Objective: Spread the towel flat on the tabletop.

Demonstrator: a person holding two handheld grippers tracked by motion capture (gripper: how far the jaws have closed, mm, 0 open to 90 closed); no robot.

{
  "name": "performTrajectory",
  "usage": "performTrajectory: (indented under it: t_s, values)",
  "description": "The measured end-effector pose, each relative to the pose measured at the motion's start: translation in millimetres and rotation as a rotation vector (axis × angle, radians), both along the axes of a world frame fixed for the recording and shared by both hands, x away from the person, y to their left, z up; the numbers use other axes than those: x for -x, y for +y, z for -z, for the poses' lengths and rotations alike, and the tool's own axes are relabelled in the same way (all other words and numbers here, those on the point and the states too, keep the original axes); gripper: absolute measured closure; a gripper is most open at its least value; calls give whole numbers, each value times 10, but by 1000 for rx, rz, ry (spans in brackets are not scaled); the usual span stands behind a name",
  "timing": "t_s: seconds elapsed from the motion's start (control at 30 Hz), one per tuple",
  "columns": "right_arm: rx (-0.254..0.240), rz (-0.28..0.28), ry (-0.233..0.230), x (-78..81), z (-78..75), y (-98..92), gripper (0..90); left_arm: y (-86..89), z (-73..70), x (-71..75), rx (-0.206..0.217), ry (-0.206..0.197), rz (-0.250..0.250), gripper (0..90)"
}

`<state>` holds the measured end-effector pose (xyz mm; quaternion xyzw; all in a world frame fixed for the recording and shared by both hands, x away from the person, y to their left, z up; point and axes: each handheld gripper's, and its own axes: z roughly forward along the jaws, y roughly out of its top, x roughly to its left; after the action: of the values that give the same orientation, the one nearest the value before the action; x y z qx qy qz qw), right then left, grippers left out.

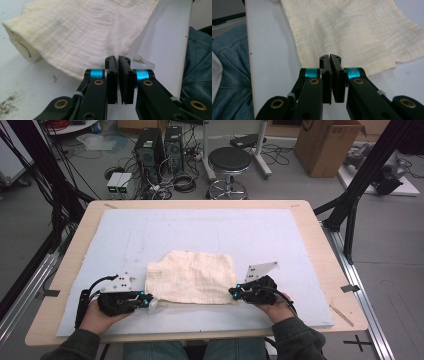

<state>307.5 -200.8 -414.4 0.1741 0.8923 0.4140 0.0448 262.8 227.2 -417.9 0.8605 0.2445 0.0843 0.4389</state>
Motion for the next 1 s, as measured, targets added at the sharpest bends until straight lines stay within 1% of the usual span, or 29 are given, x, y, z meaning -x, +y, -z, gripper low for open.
performTrajectory:
  t_s: [0.03,0.13,0.23,0.27,0.37,0.5,0.57,0.6,0.63,0.67,0.73,0.77,0.8,0.83,0.87,0.93,0.97,1.0]
  values:
    - [7,3,-1,26,-7,-6,880,-4,-6,23,-5,-2,6,852]
    - [7,-1,-8,105,-24,-38,880,-33,-24,101,-5,-11,16,852]
    - [3,-12,-3,189,-26,-81,880,-60,-39,190,-10,-21,28,851]
    - [4,-8,0,223,-24,-94,880,-65,-38,217,-11,-22,34,851]
    - [-2,-19,8,310,-12,-115,880,-67,-29,300,-17,-19,42,851]
    - [2,-40,14,421,3,-98,880,-51,-16,399,-21,-11,49,851]
    - [2,-53,17,453,10,-84,878,-41,-11,433,-12,-6,52,849]
    - [5,-57,20,463,15,-78,860,-34,-11,438,-11,-4,56,839]
    - [4,-60,29,470,21,-70,820,-30,-16,438,-3,0,55,820]
    - [-3,-61,35,472,23,-63,800,-25,-27,434,8,1,53,783]
    - [-15,-63,30,461,-4,-65,757,-10,-64,426,39,2,49,734]
    - [-29,-52,26,455,-25,-72,727,-4,-84,419,48,-2,40,709]
    - [-42,-45,24,438,-48,-82,716,-1,-101,406,53,-6,25,667]
    - [-50,-37,26,413,-69,-97,703,4,-113,386,57,-13,16,647]
    - [-51,-28,17,378,-85,-109,684,10,-124,359,58,-19,6,641]
    - [-34,-3,1,287,-106,-137,667,17,-146,285,56,-20,-17,615]
    - [-30,14,-2,231,-116,-153,658,20,-161,237,48,-27,-33,602]
    - [-31,37,0,169,-126,-164,657,15,-173,186,55,-28,-48,596]
